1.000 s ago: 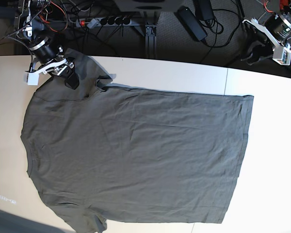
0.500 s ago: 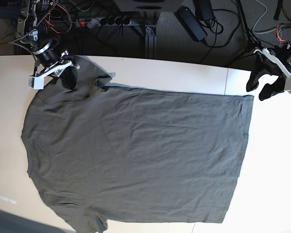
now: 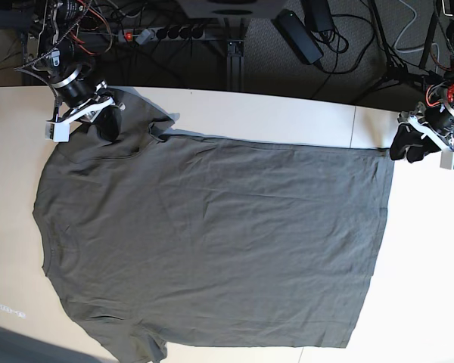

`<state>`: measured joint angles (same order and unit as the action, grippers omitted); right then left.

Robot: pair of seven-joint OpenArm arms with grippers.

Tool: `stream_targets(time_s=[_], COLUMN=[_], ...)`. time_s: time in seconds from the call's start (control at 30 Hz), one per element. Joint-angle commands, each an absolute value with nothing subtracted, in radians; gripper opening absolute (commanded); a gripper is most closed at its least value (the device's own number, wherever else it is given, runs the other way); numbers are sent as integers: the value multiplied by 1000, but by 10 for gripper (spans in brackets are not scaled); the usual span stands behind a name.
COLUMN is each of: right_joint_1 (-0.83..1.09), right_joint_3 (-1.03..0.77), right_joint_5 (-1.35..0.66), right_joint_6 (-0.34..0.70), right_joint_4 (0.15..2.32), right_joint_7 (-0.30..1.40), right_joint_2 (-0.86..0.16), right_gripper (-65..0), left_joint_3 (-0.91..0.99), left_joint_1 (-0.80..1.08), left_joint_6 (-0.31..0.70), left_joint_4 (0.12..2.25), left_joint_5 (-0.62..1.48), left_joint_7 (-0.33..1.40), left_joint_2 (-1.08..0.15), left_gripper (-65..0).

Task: Fold the T-shirt properly
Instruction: 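Grasp the T-shirt's shoulder corners with the right and left grippers, then lift the shoulder edge with both grippers and fold it over the shirt body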

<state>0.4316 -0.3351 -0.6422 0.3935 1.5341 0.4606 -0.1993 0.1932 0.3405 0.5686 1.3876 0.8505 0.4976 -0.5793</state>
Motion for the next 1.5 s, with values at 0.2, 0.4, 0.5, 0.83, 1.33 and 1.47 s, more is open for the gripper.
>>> stream_targets(time_s=[0.2, 0.4, 0.5, 0.83, 1.33, 1.47], right_joint_1=[438, 438, 438, 438, 468, 471], right_joint_3=[-335, -335, -335, -335, -435, -487], right_joint_5=[-606, -606, -606, -606, -678, -685], right_joint_6=[400, 400, 400, 400, 402, 431], right_joint_4=[1533, 1533, 1533, 1533, 1720, 1766], right_joint_7=[509, 513, 513, 513, 667, 667], right_joint_2=[-204, -205, -204, -204, -268, -320], right_gripper=[-650, -650, -650, -650, -650, -650], left_joint_3=[65, -9, -8, -8, -5, -4], left_joint_1=[340, 289, 271, 266, 217, 216], left_joint_6=[576, 571, 542, 543, 698, 698], left_joint_4=[1393, 1393, 1393, 1393, 1523, 1583], left_joint_5=[848, 790, 779, 760, 872, 872], left_joint_7=[522, 540, 543, 470, 593, 593], left_joint_2=[-595, -569, -562, -562, -605, -640], left_gripper=[-291, -291, -291, -633, -650, -650])
